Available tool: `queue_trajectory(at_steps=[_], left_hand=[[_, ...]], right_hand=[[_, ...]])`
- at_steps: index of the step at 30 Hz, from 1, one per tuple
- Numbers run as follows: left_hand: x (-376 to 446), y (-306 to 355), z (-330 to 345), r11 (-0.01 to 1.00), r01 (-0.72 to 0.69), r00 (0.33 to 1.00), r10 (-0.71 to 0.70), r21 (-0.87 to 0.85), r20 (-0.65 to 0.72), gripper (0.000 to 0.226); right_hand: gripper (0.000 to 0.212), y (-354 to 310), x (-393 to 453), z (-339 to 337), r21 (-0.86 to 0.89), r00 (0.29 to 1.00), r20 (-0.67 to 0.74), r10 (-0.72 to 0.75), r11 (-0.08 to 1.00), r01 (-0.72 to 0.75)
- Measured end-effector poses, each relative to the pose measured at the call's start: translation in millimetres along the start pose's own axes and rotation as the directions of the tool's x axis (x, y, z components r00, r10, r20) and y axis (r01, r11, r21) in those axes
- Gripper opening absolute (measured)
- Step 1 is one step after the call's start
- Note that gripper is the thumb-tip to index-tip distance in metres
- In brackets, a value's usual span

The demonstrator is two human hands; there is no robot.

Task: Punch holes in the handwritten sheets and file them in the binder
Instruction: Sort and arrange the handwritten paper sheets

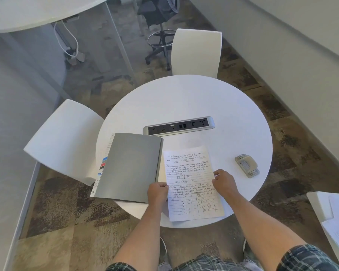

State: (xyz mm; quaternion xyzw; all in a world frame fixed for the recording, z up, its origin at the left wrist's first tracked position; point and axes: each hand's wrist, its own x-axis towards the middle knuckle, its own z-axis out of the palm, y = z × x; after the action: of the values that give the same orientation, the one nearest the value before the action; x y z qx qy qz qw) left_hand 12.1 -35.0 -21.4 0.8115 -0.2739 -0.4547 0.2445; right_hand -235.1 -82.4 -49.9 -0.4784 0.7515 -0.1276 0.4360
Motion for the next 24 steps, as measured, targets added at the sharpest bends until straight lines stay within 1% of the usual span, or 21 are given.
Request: queue_trajectory(at_steps=[6, 8, 9, 10, 11, 12, 13, 15, 16, 17, 19, 21, 22, 24], left_hand=[[1, -2, -1, 0.999, 0.029, 1.000, -0.029, -0.019, 0.006, 0.024], [2, -1, 0, 0.999, 0.019, 1.000, -0.018, -0.043, 0.019, 0.017], [1, 2, 0, 0.999, -0.007, 1.000, 0.008, -0.054, 0.028, 0.015], [0, 5, 2, 0.997, -0.045, 0.998, 0.048, -0.063, 0.036, 0.014], [-2, 8, 3, 0.993, -0.086, 0.995, 0.090, -0.076, 0.047, 0.014], [-4, 13, 5, 0.987, -0.125, 0.990, 0.130, -0.096, 0.054, 0.014], [-7, 19, 8, 0.981, -0.152, 0.985, 0.160, -0.120, 0.061, 0.013], [-12, 31, 14, 0.961, -0.201, 0.972, 0.220, -0.189, 0.087, 0.013], [-15, 37, 17, 0.949, -0.212, 0.964, 0.243, -0.235, 0.112, 0.012], [-20, 44, 20, 0.938, -0.211, 0.956, 0.257, -0.274, 0.145, 0.012], [-28, 58, 24, 0.920, -0.196, 0.939, 0.276, -0.339, 0.207, 0.018], [-30, 66, 26, 0.895, -0.165, 0.926, 0.286, -0.415, 0.248, 0.020], [-29, 68, 26, 0.880, -0.154, 0.924, 0.289, -0.449, 0.251, 0.019], [-26, 70, 26, 0.866, -0.167, 0.935, 0.291, -0.472, 0.203, 0.014]], right_hand=[[0.038, 0, -1, 1, -0.052, 1.000, -0.018, -0.007, 0.999, 0.006], [0.049, -2, -6, 2, -0.179, 0.996, -0.049, -0.070, 0.982, 0.061], [0.054, -4, -9, 3, -0.251, 0.989, -0.076, -0.129, 0.962, 0.106], [0.055, -8, -11, 4, -0.279, 0.976, -0.102, -0.195, 0.947, 0.160], [0.052, -13, -13, 6, -0.250, 0.963, -0.103, -0.249, 0.944, 0.217], [0.047, -20, -16, 8, -0.169, 0.958, -0.070, -0.278, 0.950, 0.263], [0.046, -29, -19, 9, -0.056, 0.961, 0.004, -0.277, 0.959, 0.276], [0.052, -49, -27, 10, 0.152, 0.948, 0.192, -0.253, 0.962, 0.226], [0.053, -57, -30, 12, 0.230, 0.931, 0.255, -0.262, 0.952, 0.205], [0.050, -65, -33, 14, 0.304, 0.915, 0.287, -0.285, 0.932, 0.195], [0.037, -74, -34, 16, 0.419, 0.914, 0.253, -0.317, 0.888, 0.192], [0.020, -79, -32, 11, 0.534, 0.937, 0.190, -0.295, 0.832, 0.153], [0.014, -78, -30, 7, 0.587, 0.946, 0.172, -0.274, 0.800, 0.125], [0.014, -72, -27, -3, 0.656, 0.954, 0.163, -0.251, 0.750, 0.085]])
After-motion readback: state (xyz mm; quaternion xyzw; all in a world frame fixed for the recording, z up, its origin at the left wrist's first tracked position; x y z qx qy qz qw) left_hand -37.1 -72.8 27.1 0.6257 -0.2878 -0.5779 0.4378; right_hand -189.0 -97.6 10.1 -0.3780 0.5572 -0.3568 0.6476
